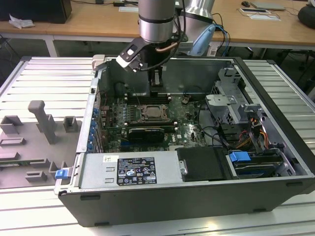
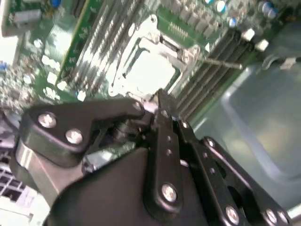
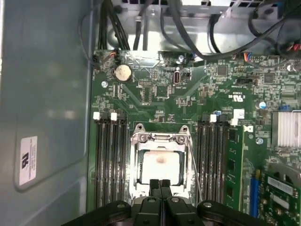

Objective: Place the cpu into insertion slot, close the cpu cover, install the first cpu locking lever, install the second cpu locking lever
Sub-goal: 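Install the first cpu locking lever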

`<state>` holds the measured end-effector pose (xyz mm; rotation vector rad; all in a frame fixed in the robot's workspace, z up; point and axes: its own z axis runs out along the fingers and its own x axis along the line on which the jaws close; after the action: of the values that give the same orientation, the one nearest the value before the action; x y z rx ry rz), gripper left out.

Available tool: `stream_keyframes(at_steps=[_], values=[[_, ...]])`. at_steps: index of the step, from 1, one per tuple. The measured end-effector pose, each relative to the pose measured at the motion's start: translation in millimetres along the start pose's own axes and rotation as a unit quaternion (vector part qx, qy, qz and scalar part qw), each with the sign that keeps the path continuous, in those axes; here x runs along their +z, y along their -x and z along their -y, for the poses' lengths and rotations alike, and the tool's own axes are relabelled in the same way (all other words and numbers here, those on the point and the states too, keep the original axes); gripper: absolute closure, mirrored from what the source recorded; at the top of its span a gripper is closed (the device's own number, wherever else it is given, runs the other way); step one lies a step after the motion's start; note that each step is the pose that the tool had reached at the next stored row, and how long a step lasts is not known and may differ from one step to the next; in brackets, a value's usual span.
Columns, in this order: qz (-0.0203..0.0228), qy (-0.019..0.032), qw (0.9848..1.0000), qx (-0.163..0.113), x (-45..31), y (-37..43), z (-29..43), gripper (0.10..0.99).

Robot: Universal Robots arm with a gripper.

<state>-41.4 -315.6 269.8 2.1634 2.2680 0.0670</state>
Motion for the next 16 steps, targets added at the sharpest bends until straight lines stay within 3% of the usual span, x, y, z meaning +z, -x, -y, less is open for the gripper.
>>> stream_keyframes(at_steps=[4, 5, 6, 7, 10, 14, 15, 16], values=[[-0.0014, -0.0012, 0.999, -0.044, 0.0, 0.0, 0.0, 0.98], [-0.0025, -0.0019, 0.9972, -0.075, 0.0, 0.1, 0.0, 0.98], [-0.0037, -0.0028, 0.9941, -0.108, 0.0, 0.0, 0.0, 0.98], [-0.0042, -0.0031, 0.9924, -0.123, 0.0, 0.1, 0.0, 0.98], [-0.0047, -0.0035, 0.9903, -0.139, 0.1, 0.1, 0.0, 0.98], [-0.0069, -0.0051, 0.9796, -0.201, 0.1, 0.1, 0.0, 0.98], [-0.0075, -0.0054, 0.9763, -0.216, 0.2, 0.1, 0.0, 0.98], [-0.0083, -0.006, 0.9711, -0.238, 0.2, 0.1, 0.0, 0.98]])
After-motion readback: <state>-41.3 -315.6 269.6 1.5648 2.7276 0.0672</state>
